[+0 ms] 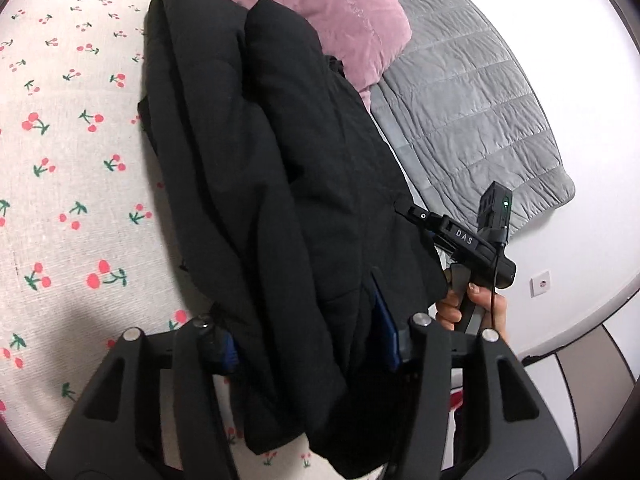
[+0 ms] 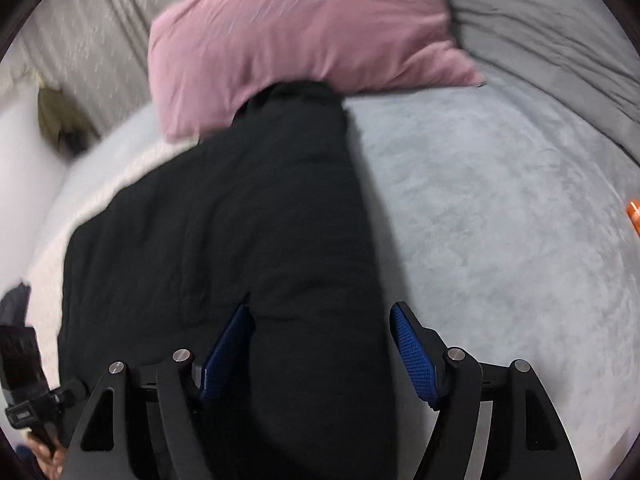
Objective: Fold large clothes
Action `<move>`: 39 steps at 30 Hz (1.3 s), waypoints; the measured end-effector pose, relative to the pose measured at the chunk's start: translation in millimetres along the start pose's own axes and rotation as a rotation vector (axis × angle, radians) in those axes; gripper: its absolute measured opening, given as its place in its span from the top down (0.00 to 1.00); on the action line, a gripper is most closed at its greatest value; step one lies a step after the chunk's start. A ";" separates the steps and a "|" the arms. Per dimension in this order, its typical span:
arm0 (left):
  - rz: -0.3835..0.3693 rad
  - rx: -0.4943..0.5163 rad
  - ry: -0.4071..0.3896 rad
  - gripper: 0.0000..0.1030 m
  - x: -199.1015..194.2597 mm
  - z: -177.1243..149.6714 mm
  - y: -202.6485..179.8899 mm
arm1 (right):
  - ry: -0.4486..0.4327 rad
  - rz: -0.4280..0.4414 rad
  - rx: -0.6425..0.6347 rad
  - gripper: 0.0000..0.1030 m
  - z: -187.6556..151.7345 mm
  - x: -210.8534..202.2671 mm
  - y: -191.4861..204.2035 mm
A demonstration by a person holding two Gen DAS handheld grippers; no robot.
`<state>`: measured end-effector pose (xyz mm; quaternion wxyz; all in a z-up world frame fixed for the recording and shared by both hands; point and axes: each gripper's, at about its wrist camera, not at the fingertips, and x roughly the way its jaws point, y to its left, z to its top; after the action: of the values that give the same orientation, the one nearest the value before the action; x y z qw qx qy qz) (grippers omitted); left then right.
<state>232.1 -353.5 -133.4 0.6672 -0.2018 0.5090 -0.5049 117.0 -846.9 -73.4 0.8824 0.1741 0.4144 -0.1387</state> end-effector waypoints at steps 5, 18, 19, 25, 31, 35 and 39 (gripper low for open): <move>0.005 -0.036 0.018 0.42 -24.3 -6.7 -8.8 | -0.024 -0.134 -0.085 0.27 -3.0 -29.0 39.2; 0.330 0.194 -0.014 0.23 -85.2 -56.2 -87.8 | -0.205 0.055 0.066 0.23 -101.9 -125.2 174.5; 0.361 0.219 -0.021 0.21 -93.0 -63.8 -93.6 | -0.208 0.062 0.078 0.23 -113.5 -131.6 183.4; 0.470 0.369 -0.102 0.08 -137.4 -96.8 -116.5 | -0.293 -0.101 0.147 0.22 -167.7 -178.7 223.8; 0.433 0.386 -0.181 0.01 -171.2 -110.9 -127.0 | -0.316 -0.124 0.177 0.19 -195.1 -207.7 247.6; 0.461 0.391 -0.189 0.01 -191.4 -121.6 -125.5 | -0.331 -0.171 0.147 0.16 -216.2 -227.9 266.5; 0.520 0.400 -0.221 0.01 -211.5 -132.1 -126.7 | -0.344 -0.228 0.134 0.08 -229.9 -242.7 280.3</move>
<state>62.1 -187.0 13.5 0.8510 0.0158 0.3590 -0.3830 -81.1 -472.9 32.7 0.9052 0.1580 0.2646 -0.2926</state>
